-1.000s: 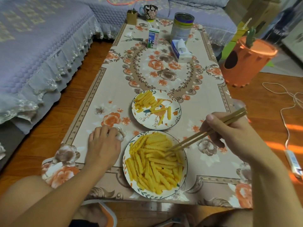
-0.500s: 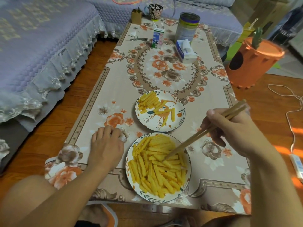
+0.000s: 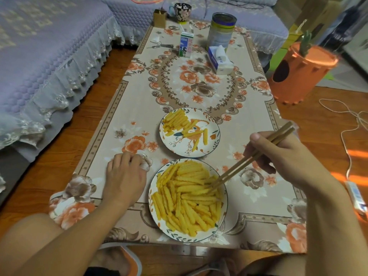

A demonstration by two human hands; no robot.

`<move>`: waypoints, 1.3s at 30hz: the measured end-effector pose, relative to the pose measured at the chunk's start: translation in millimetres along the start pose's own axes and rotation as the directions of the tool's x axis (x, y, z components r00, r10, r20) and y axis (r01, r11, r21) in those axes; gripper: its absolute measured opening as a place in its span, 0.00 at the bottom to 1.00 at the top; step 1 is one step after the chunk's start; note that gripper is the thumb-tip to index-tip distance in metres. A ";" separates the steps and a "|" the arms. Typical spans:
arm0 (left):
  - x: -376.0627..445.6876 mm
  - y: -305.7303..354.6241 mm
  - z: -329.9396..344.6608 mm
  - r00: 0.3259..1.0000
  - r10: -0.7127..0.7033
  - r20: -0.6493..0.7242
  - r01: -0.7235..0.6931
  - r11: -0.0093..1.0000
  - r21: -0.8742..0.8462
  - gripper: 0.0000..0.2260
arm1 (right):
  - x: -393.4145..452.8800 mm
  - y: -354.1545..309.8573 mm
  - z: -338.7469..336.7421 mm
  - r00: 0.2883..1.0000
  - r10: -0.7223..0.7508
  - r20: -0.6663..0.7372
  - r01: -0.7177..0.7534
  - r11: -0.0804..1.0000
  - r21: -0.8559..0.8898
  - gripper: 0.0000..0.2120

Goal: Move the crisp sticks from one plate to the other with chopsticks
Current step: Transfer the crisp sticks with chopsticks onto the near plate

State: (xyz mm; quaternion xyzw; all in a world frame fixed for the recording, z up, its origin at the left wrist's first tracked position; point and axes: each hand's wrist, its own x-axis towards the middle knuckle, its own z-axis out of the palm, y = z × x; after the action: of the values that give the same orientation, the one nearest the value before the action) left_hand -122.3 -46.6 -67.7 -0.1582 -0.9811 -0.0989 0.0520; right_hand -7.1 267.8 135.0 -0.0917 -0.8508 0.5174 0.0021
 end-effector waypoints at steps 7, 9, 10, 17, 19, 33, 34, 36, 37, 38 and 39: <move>-0.7 0.3 -0.9 1.000 0.003 -0.009 -0.003 1.000 0.012 0.14 | -1.3 6.2 -8.5 1.000 -0.007 -0.016 0.007 1.000 -0.023 0.20; -0.5 0.6 -1.0 1.000 0.004 -0.003 -0.004 1.000 0.016 0.14 | 1.9 8.9 -14.6 0.994 -0.011 -0.110 0.015 0.999 0.041 0.20; 0.0 0.9 -1.0 1.000 0.005 0.000 -0.005 1.000 0.019 0.14 | 5.2 10.5 -16.9 0.985 -0.004 -0.175 0.020 0.995 0.093 0.20; 0.2 0.1 -1.0 1.000 -0.001 0.021 0.000 1.000 0.025 0.15 | 64.9 24.5 17.1 0.831 0.126 -0.542 -0.013 0.978 0.209 0.18; 0.3 0.9 -1.8 1.000 0.000 0.018 -0.001 1.000 0.011 0.16 | 79.4 32.5 34.1 0.824 0.109 -0.555 -0.047 0.991 0.125 0.20; 0.8 0.2 -2.4 1.000 0.005 0.027 -0.005 1.000 0.006 0.17 | 98.6 43.2 60.7 0.792 -0.290 -0.538 0.050 0.908 -0.415 0.27; 0.8 0.1 -2.3 1.000 0.004 0.029 -0.004 1.000 0.005 0.17 | 101.1 45.4 60.9 0.806 -0.280 -0.522 0.040 0.905 -0.424 0.26; 0.7 0.3 -2.7 1.000 0.005 0.028 -0.005 1.000 0.001 0.17 | 104.7 48.3 62.3 0.828 -0.229 -0.512 0.035 0.932 -0.360 0.27; 0.4 0.1 -2.6 1.000 0.005 0.027 -0.005 1.000 0.004 0.17 | 105.7 49.3 63.1 0.835 -0.196 -0.513 0.029 0.949 -0.315 0.28; 0.4 0.0 -2.4 1.000 0.005 0.026 -0.006 1.000 0.007 0.17 | 105.8 48.9 63.6 0.840 -0.167 -0.517 0.022 0.961 -0.275 0.28; 0.2 -0.4 -2.4 1.000 0.005 0.024 -0.005 1.000 0.010 0.17 | 105.3 48.6 62.8 0.839 -0.139 -0.527 0.012 0.971 -0.237 0.29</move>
State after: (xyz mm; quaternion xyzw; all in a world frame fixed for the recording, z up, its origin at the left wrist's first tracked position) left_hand -122.5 -47.4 -65.4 -0.1615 -0.9817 -0.0921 0.0411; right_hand -109.4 250.9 53.4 -0.1994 -0.8715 0.3707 0.2515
